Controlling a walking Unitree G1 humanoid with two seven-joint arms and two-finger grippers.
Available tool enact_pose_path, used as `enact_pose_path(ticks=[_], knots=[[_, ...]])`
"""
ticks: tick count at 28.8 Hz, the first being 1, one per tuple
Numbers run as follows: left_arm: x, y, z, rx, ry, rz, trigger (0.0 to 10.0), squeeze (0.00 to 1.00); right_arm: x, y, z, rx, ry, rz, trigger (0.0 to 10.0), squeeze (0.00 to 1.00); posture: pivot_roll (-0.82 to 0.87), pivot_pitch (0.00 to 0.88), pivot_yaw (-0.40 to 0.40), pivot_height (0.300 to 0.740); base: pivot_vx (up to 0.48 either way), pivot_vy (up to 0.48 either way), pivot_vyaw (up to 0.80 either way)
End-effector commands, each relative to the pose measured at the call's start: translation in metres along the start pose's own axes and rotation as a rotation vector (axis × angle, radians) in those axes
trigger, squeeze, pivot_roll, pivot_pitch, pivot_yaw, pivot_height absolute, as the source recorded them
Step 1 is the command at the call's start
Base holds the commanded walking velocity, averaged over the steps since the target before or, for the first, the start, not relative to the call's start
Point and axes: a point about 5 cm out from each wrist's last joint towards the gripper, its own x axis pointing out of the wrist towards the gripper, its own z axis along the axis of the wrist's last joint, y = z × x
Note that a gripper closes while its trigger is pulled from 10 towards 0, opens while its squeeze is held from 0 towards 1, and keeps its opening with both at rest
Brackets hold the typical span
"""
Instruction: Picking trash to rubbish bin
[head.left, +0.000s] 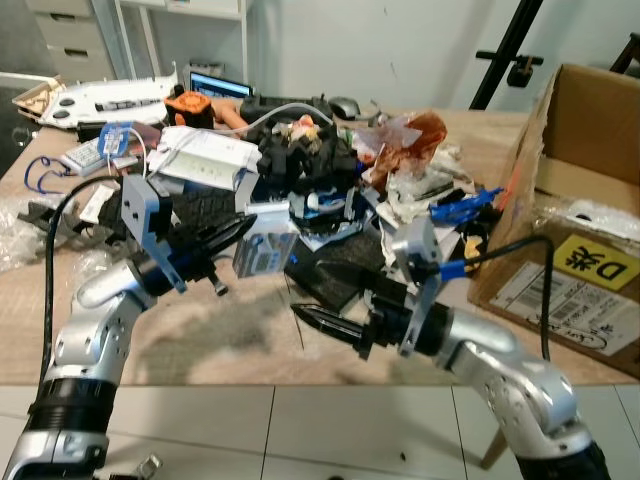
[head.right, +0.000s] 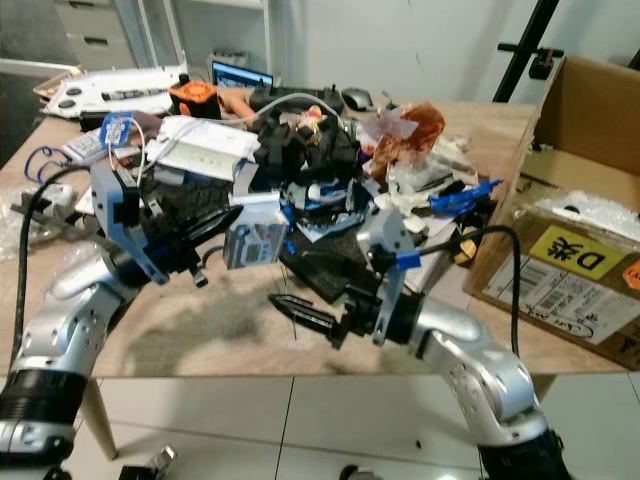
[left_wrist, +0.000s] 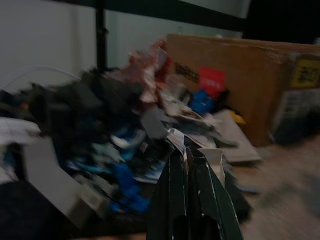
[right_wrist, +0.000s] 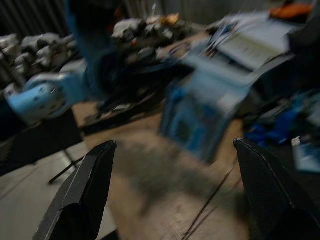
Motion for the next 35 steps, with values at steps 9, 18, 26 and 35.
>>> enact_pose_path(ticks=[9, 18, 26, 35], knots=[[-0.007, -0.011, 0.006, -0.008, 0.012, -0.121, 0.0, 0.00, -0.010, -0.001, 0.004, -0.027, -0.011, 0.015, 10.0, 0.00, 0.01, 0.145, -0.028, 0.740, 0.000, 0.000, 0.00], [0.000, -0.019, 0.019, -0.124, -0.078, -0.186, 0.0, 0.00, -0.005, 0.003, 0.005, -0.004, -0.041, 0.061, 10.0, 0.00, 0.02, 0.126, -0.016, 0.740, 0.000, 0.000, 0.00], [0.004, -0.031, 0.020, -0.196, -0.110, -0.243, 0.0, 0.00, -0.003, 0.003, 0.006, -0.003, -0.057, 0.067, 10.0, 0.00, 0.02, 0.120, -0.019, 0.740, 0.000, 0.000, 0.00], [0.013, -0.061, 0.011, -0.273, -0.064, -0.354, 0.0, 0.00, 0.004, 0.003, 0.008, 0.023, -0.083, 0.075, 10.0, 0.00, 0.03, 0.107, -0.018, 0.740, 0.000, 0.000, 0.00]])
